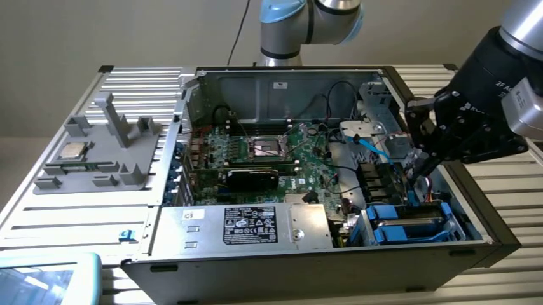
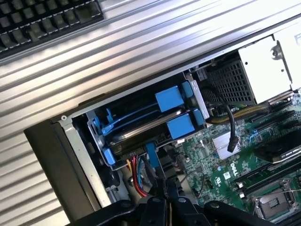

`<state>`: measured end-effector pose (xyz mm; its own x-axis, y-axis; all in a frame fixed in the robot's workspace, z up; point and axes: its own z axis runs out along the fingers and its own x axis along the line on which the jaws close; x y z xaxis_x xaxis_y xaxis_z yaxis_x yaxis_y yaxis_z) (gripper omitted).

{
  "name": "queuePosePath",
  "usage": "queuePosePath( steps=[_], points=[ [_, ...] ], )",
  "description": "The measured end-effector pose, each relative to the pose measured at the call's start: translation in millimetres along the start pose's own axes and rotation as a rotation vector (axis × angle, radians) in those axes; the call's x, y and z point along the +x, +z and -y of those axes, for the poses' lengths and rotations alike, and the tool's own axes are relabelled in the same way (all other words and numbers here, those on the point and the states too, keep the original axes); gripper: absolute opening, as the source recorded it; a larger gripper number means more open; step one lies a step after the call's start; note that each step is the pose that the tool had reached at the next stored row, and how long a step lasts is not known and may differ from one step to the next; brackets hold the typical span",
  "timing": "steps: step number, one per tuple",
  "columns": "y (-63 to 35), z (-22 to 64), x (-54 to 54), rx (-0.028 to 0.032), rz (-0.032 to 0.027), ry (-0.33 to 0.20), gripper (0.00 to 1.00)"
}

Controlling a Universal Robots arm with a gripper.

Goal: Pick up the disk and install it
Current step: 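Insert the second disk wire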

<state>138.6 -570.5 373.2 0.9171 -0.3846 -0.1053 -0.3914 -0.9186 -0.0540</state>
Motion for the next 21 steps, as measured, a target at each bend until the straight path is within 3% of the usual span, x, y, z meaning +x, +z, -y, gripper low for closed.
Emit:
queuePosePath(
  steps=[3, 5, 15, 19, 21],
  points=[
    [0.0, -0.1, 0.0, 0.0049, -0.0187, -0.046, 0.11],
    [0.1, 0.0, 0.2, 0.0051, -0.0251, -0.080, 0.11],
    [1.0, -0.1, 0.2, -0.0054, -0.0280, -0.232, 0.11],
    [1.1, -0.2, 0.1, -0.0181, -0.0310, -0.273, 0.11],
    [1.1, -0.2, 0.1, -0.0186, -0.0309, -0.274, 0.11]
  ],
)
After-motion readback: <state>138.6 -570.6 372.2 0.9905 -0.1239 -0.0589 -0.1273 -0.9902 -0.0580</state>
